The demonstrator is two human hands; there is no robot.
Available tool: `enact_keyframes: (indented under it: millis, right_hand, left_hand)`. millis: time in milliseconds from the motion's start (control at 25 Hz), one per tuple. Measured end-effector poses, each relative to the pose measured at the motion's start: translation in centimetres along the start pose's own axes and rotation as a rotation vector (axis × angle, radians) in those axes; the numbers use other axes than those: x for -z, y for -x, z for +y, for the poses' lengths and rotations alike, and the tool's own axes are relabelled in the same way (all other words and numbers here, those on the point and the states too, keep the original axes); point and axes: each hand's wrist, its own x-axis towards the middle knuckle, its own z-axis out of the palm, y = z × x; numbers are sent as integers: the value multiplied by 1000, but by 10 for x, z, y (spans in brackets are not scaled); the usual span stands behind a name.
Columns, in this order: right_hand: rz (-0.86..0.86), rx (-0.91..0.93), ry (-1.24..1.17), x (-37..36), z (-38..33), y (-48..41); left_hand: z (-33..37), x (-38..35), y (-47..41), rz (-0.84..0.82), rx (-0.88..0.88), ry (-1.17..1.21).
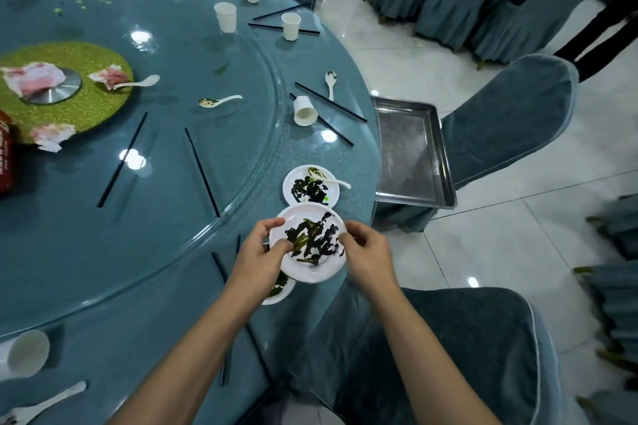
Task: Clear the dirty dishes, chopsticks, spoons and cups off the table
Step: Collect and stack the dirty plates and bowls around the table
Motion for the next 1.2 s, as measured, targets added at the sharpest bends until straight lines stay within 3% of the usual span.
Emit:
enact_keyframes:
  millis: [280, 680, 880, 1200]
  right_hand:
    - [10, 40, -11, 77, 38, 16]
    - [-143, 151, 82, 242, 94, 40]
    - [-147, 163, 66, 310, 119, 42]
    - [-150, 164, 52, 358, 130, 32]
  left_hand:
    - [-7, -76, 46, -16, 1, 48]
    - [-19, -229, 163, 181, 6, 152]
    - [-19, -293, 200, 200, -3, 118]
    - [-8, -345, 214, 206, -15, 116]
